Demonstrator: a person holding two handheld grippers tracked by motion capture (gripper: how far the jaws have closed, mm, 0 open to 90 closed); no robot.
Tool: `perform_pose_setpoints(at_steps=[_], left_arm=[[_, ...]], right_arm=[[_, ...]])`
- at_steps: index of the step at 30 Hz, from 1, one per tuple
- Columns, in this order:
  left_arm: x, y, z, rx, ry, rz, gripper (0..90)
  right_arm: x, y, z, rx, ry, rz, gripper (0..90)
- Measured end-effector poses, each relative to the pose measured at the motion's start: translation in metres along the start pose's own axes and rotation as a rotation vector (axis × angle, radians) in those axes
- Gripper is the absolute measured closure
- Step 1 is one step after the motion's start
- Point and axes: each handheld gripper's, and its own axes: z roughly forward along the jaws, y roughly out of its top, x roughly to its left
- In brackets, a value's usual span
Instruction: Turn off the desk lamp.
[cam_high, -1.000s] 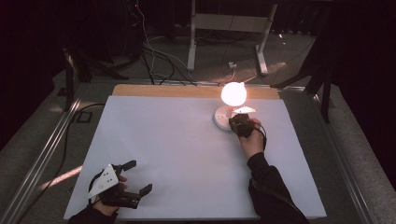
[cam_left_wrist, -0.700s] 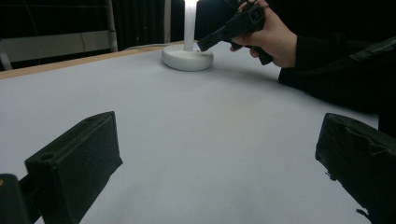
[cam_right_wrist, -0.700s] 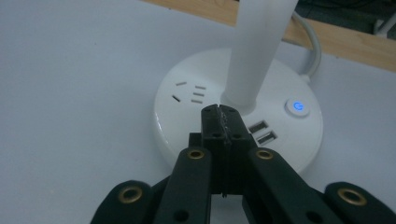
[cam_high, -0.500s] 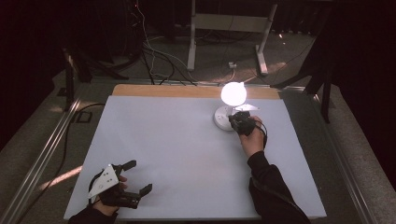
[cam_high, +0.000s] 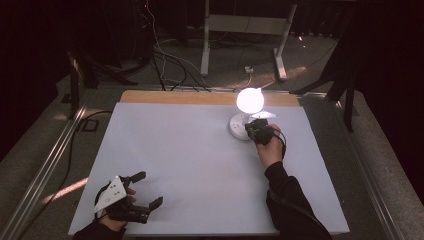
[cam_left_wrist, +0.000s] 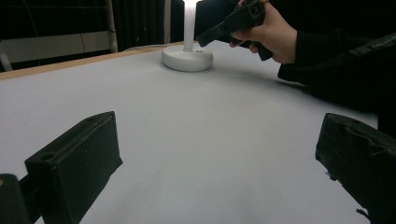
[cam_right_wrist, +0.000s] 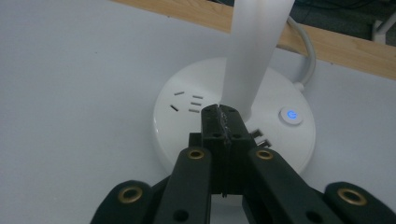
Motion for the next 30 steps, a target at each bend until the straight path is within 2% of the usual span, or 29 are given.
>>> perform_pose_setpoints(at_steps=[24,26,28,30], left_arm=[[0.0004,-0.0003,0.0,0.001,0.001,-0.002,0.6],[0.0002,-0.0004,0.0005,0.003,-0.001,-0.001,0.6],[-0.0002,-0.0004,0.0009,0.003,-0.004,0.001,0.6],[-0.0002,-0.0003,0.0009,0.002,-0.004,0.001,0.6]], right_arm=[[-0.0026,-0.0078,0.009,0.032,-0.001,0.007,90.0],[-0.0038,-0.0076,0.0091,0.037,0.006,0.021,90.0],[-0.0026,-0.0082,0.0086,0.036,-0.001,-0.006,90.0],[-0.0016,-0.0085,0.0082,0.036,-0.011,-0.012,90.0]])
